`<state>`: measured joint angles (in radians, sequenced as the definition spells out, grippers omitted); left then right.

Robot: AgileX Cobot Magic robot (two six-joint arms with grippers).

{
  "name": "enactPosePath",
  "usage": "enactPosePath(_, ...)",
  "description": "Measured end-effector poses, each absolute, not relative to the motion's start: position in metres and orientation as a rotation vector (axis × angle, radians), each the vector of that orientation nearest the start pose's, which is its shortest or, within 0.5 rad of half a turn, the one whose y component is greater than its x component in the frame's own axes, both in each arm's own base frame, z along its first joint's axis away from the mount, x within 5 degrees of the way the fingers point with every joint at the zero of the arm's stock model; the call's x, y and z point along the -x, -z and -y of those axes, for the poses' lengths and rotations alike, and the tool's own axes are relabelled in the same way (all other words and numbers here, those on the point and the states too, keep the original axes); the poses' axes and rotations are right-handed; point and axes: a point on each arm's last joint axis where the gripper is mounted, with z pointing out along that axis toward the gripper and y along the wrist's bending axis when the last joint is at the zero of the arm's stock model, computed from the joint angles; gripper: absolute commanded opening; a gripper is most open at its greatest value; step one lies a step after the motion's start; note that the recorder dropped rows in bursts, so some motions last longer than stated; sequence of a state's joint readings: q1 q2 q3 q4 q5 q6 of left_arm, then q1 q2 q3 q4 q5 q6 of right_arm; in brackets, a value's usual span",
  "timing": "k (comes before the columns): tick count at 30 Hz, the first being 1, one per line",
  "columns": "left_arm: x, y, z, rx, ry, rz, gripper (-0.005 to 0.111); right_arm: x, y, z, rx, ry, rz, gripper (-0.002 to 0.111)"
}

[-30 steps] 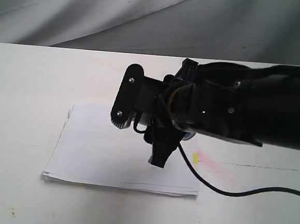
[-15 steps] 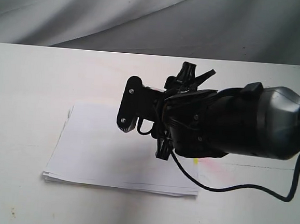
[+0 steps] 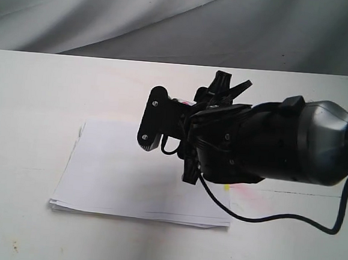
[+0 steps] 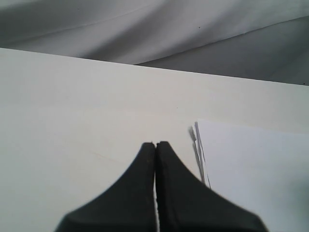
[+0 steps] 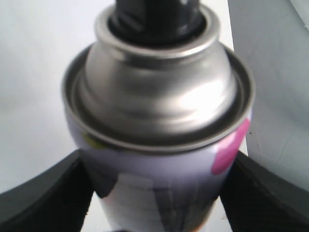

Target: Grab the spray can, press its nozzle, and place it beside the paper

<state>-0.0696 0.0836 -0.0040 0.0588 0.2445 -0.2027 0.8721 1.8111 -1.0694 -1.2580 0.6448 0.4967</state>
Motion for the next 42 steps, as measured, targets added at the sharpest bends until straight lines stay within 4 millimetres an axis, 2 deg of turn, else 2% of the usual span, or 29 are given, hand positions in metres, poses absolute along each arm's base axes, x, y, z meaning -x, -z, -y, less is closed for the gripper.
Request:
enactPosePath(8,-0.061,-0.188,-0.001,-0.046,-0.019,-1.800,0.000,-0.274,-0.195,-0.246,1.451,0.652,-1.841,0.000)
enactPosePath(14,-0.061,-0.188,-0.001,-0.060,-0.037,-1.799,0.000,-0.274,-0.195,-0.245,1.449,0.659,-1.844,0.000)
enactPosePath(17,-0.062,-0.193,0.000,-0.080,-0.038,-1.741,0.000,-0.274,-0.195,-0.245,1.449,0.659,-1.844,0.000)
enactPosePath(23,-0.063,-0.207,0.004,-0.073,0.028,-1.585,0.000,-0.275,-0.196,-0.245,1.455,0.667,-1.829,0.000)
enactPosePath(26,-0.063,-0.211,0.005,0.032,0.149,-1.544,0.000,-0.276,-0.197,-0.245,1.465,0.679,-1.808,0.000)
enactPosePath(30,-0.063,-0.211,0.005,0.191,0.308,-1.542,0.000,-0.276,-0.197,-0.246,1.467,0.681,-1.804,0.000)
enactPosePath(37,-0.065,-0.208,0.004,0.275,0.369,-1.590,0.000,-0.276,-0.197,-0.246,1.468,0.683,-1.802,0.000)
enactPosePath(40,-0.072,-0.224,0.005,0.314,0.401,-1.616,0.000,-0.276,-0.197,-0.246,1.469,0.684,-1.799,0.000)
enactPosePath(42,-0.086,-0.242,0.009,0.302,0.426,-1.663,0.000,-0.276,-0.197,-0.246,1.471,0.686,-1.796,0.000)
